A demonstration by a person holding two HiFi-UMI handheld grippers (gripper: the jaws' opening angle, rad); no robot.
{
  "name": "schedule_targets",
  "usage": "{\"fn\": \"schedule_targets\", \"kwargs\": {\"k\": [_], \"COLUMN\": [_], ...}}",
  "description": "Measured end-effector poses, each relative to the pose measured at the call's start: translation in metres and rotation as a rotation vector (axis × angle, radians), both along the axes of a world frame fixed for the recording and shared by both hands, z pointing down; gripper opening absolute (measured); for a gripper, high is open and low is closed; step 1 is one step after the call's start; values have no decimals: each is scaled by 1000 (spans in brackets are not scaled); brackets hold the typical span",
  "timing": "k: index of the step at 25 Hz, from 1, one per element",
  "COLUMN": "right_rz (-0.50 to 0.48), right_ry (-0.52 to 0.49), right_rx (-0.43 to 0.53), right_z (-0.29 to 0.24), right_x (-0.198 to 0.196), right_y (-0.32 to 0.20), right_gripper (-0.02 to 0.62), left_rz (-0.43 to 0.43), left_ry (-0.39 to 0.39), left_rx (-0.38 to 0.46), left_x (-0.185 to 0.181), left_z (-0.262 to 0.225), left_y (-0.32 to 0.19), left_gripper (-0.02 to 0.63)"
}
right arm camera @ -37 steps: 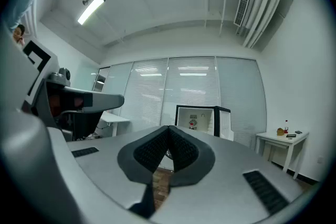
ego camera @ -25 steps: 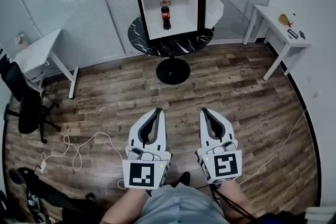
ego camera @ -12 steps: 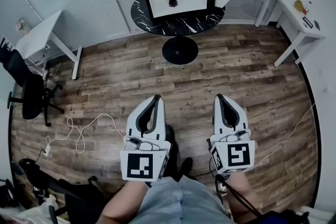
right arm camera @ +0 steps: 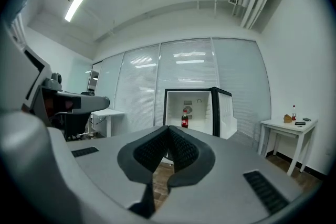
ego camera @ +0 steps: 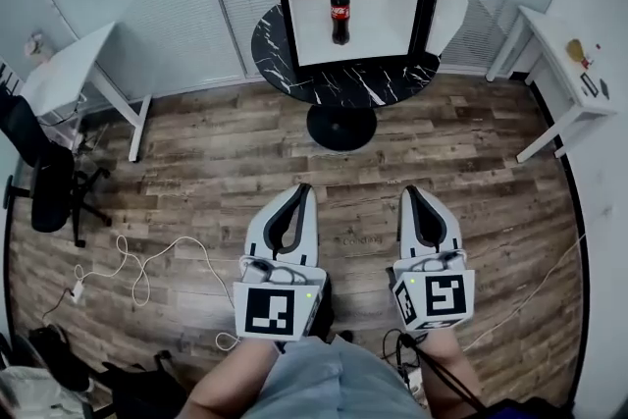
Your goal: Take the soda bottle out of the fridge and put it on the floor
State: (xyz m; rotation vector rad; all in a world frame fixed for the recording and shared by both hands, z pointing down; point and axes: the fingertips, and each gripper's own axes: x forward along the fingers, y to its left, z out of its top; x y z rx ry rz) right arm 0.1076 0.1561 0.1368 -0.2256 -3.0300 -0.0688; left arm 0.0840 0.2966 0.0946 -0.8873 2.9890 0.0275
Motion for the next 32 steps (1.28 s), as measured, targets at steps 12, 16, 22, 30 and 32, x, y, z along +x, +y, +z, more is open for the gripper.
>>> {"fn": "schedule_targets", "kwargs": {"k": [12,16,22,30,32], "right_rz": [22,43,62,46,29], "right_ry": [-86,-86,-75,-73,-71], "right_rx": [41,38,27,-9,-15], "right_z": [-48,-45,-30,-16,-14], "right_x": [-119,-138,-163,-229,-251], "right_y": [6,-4,-24,-67,-80], "right_gripper": [14,14,14,14,14], "left_rz": [64,88,111,105,93], "left_ry": [-72,-46,-17,7,2], "left_rx": [41,35,0,-21,-47], "left_x": [-122,-139,-165,-226,-246], "left_z": [-36,-23,1,18,20], "left_y": [-8,-19,-40,-86,-99], "left_gripper": [17,17,17,17,17]}}
